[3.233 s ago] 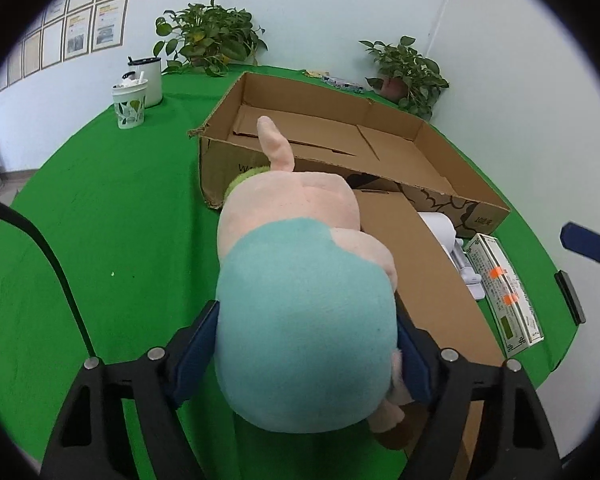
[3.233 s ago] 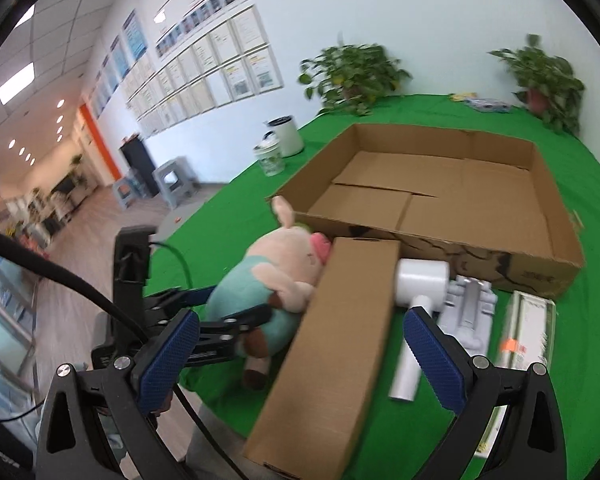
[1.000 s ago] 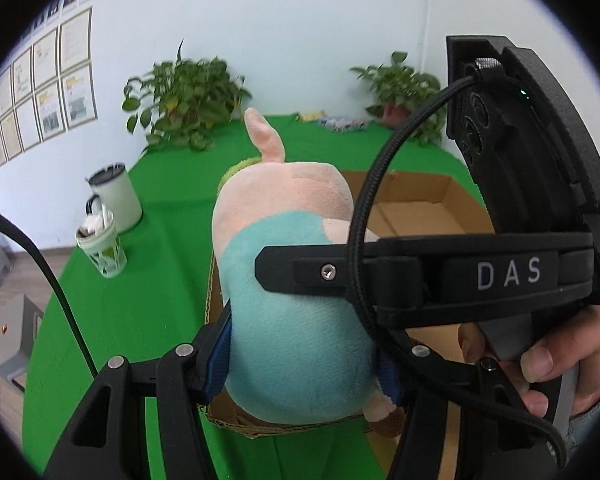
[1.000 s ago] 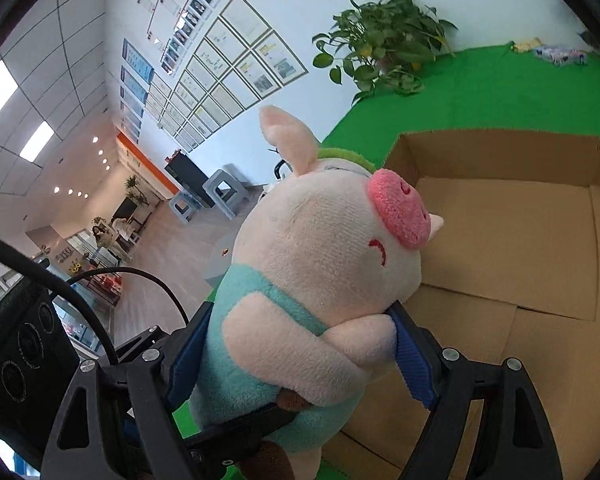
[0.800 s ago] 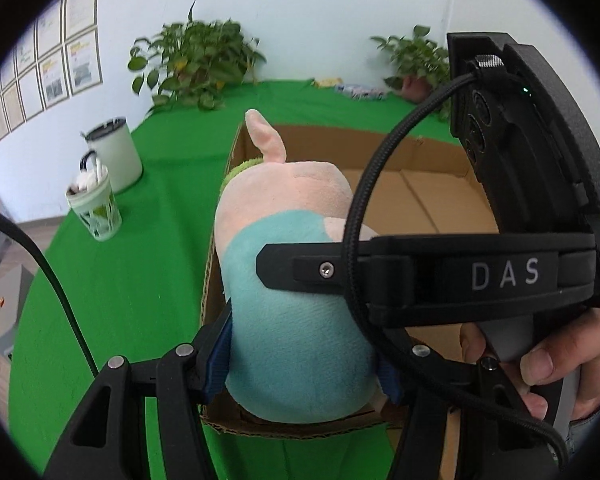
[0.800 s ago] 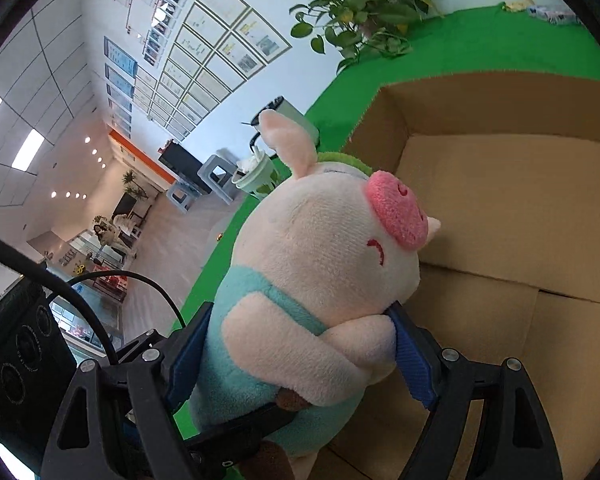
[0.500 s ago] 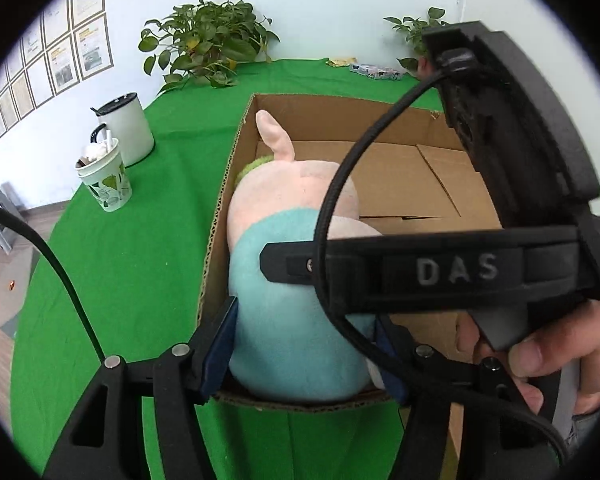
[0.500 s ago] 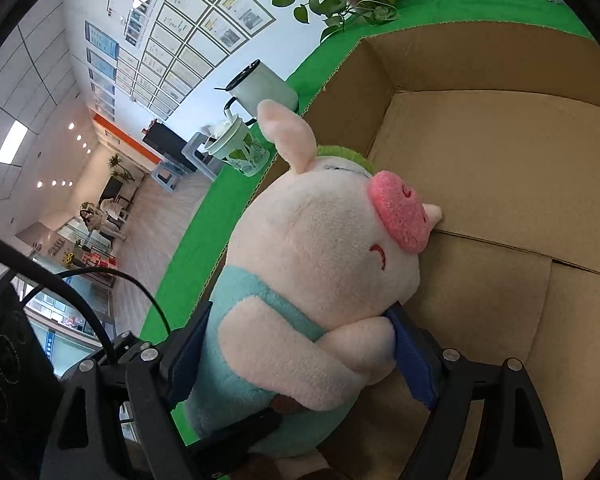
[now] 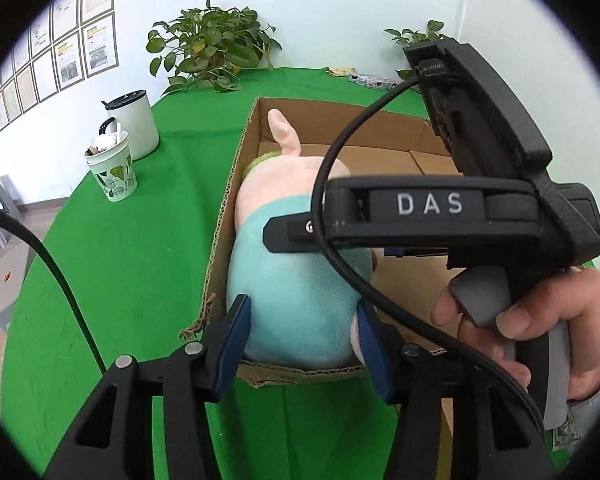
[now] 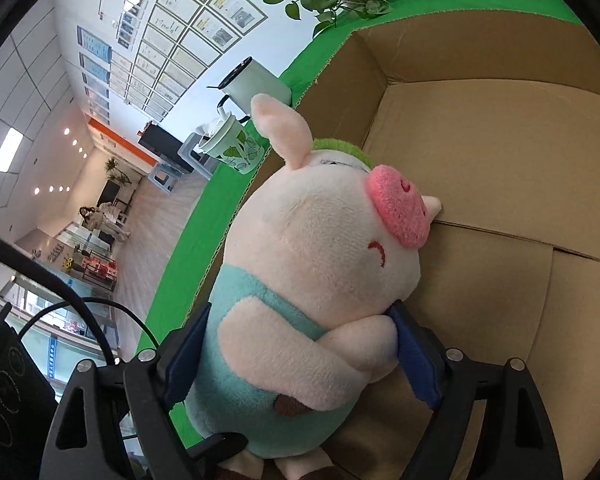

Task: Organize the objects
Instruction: 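Carry the plush pig with the right gripper into the open cardboard box, then open the right gripper to release the pig inside the box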

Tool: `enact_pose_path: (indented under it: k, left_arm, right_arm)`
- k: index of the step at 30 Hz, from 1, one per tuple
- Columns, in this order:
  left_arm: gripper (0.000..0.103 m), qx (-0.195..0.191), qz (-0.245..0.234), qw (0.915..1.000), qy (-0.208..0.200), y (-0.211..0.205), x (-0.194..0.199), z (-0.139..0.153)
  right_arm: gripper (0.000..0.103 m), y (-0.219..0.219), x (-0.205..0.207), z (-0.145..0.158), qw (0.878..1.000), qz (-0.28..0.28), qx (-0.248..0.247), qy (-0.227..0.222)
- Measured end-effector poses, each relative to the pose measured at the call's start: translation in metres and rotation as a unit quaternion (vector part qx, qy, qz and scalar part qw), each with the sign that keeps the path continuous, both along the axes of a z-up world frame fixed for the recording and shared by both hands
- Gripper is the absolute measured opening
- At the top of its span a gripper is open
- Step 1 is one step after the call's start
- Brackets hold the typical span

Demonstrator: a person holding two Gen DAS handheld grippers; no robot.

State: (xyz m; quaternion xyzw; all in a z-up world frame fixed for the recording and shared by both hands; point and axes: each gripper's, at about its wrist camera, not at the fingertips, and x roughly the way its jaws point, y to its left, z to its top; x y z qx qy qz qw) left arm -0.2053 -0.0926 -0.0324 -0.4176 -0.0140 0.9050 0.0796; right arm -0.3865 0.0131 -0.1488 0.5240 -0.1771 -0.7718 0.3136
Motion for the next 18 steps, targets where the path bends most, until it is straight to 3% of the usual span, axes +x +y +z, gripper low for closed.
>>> enact_pose_path:
  k: [5, 9, 12, 13, 16, 18]
  left_arm:
    - [0.052, 0.001, 0.0, 1.0, -0.003, -0.002, -0.001, 0.0]
    - [0.057, 0.013, 0.008, 0.9999, 0.002, -0.009, 0.0, 0.002]
    - [0.059, 0.018, 0.009, 0.9998, 0.005, -0.011, 0.005, 0.008]
    - [0.059, 0.017, 0.011, 0.9997, 0.014, -0.011, 0.01, 0.013]
    - [0.061, 0.001, 0.012, 0.9984, 0.055, -0.011, 0.03, 0.031]
    - [0.073, -0.01, 0.018, 0.9954, 0.094, -0.01, 0.05, 0.045]
  right_arm:
    - [0.095, -0.006, -0.003, -0.003, 1.0, -0.025, -0.011, -0.016]
    - [0.096, 0.005, 0.005, 0.024, 0.999, -0.046, -0.025, -0.015]
    - [0.101, 0.026, 0.024, 0.07, 0.997, -0.068, -0.007, 0.021]
    - [0.102, 0.027, 0.02, 0.094, 0.996, -0.08, 0.013, 0.043]
    - [0.102, 0.054, 0.059, 0.123, 0.986, -0.122, 0.066, 0.092]
    - [0.102, 0.068, 0.088, 0.131, 0.979, -0.147, 0.088, 0.114]
